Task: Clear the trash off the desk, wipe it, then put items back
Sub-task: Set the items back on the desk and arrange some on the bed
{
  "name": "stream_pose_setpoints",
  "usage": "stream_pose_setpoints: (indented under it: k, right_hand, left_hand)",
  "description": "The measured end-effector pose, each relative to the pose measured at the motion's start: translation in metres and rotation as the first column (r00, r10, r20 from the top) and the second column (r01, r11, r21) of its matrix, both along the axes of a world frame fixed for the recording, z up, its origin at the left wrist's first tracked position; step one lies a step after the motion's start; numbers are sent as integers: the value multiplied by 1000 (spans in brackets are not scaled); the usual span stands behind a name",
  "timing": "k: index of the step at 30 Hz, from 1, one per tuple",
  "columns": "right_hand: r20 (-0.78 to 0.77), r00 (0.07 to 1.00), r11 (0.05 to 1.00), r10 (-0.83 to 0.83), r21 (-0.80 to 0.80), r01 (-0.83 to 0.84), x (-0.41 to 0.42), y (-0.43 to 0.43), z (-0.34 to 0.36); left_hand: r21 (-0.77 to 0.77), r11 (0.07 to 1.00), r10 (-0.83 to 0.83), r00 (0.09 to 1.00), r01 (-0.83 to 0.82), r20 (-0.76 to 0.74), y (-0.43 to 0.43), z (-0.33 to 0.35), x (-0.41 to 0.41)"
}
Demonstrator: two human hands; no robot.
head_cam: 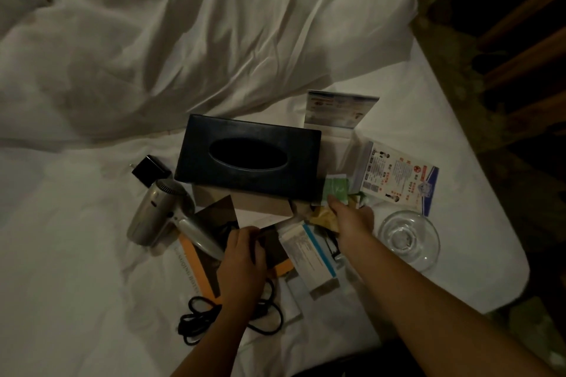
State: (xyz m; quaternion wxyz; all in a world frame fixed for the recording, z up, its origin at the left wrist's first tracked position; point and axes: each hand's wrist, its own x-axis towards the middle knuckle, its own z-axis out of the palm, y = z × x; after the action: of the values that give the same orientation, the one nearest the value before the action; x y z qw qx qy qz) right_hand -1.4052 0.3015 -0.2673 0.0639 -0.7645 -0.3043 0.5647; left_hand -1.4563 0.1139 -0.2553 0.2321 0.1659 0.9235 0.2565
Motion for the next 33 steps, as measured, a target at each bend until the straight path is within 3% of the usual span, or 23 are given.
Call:
stream_pose_setpoints:
  k: [4, 9, 14, 16, 20, 27, 29, 33]
  right_hand:
    - [-62, 998, 999, 26, 20, -25, 4, -1, 2]
    - [-215, 977, 992, -12, -125, -16, 26, 0, 21]
    - [-243, 956, 985, 165, -9, -173, 65, -7, 47]
    - [-225, 960, 986, 167, 36, -163, 77, -10, 51]
    - [-195, 973, 990, 120, 101, -102, 92, -10, 53]
    - [-229, 970, 985, 81, 170, -43, 106, -12, 56]
    - [-258, 965, 984, 51, 176, -5, 107, -10, 60]
    - [-298, 955, 978, 5, 200, 57, 116, -2, 67]
  left_hand:
    - [-16, 1000, -15, 1000, 15, 5, -1, -2, -1]
    - [29, 999, 15, 999, -16, 50, 6, 5, 5]
    - [36, 988, 130, 941, -149, 313, 18, 15, 18]
    - [-60, 981, 194, 908, -185, 372, 24, 13, 26]
    - [-348, 936, 160, 950, -59, 269, 47, 9, 36]
    - [-454, 881, 293, 904, -129, 311, 74, 7, 43]
    - [-444, 877, 347, 883, -186, 317, 79, 6, 42]
    - [-209, 871, 490, 769, -444, 410, 80, 0, 43]
